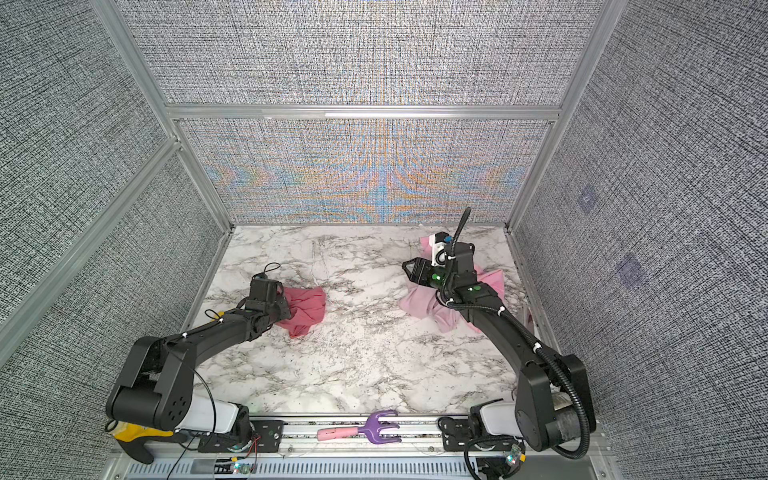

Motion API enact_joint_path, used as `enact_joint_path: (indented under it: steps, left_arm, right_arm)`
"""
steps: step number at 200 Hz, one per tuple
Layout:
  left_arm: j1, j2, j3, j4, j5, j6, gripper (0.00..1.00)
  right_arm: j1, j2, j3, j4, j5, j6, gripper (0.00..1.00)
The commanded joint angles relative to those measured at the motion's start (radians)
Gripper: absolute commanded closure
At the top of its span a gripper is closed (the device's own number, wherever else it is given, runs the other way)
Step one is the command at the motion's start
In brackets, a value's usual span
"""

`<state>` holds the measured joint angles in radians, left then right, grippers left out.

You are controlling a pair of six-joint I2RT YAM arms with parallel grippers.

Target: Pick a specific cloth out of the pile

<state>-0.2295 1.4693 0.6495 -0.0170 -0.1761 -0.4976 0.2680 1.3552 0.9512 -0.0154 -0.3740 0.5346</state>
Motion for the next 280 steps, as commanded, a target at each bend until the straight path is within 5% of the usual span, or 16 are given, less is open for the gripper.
enact_joint_path:
  steps: [1, 8, 37, 50, 102, 156, 229, 280]
  left_arm:
    - [0.004, 0.003, 0.022, 0.015, 0.009, -0.005, 1.0]
    - [0.004, -0.008, 0.025, 0.013, 0.022, -0.007, 1.0]
    - [0.002, -0.101, 0.058, -0.063, 0.046, -0.016, 0.59]
    - [0.003, -0.141, 0.079, -0.113, 0.053, 0.006, 0.56]
    - [-0.004, -0.287, 0.097, -0.258, 0.146, 0.046, 0.54]
    - [-0.08, -0.35, -0.024, -0.193, 0.187, -0.019, 0.56]
    - [-0.119, -0.083, -0.038, 0.017, 0.172, -0.046, 0.57]
    - [-0.081, 0.153, 0.135, -0.023, 0.088, -0.021, 0.58]
  right_arm:
    - [0.0, 0.002, 0.01, -0.008, 0.0, -0.002, 0.4]
    - [0.0, 0.0, 0.012, -0.008, 0.0, -0.001, 0.4]
    - [0.002, -0.018, 0.007, -0.011, 0.0, 0.001, 0.4]
    - [0.002, -0.023, 0.008, -0.012, 0.0, -0.002, 0.4]
    - [0.009, -0.024, 0.003, 0.005, -0.006, 0.01, 0.4]
    - [0.017, -0.011, 0.001, 0.014, -0.006, 0.011, 0.4]
    - [0.021, 0.001, 0.014, -0.011, 0.01, -0.007, 0.4]
    - [0.021, 0.033, 0.052, -0.033, 0.03, -0.024, 0.4]
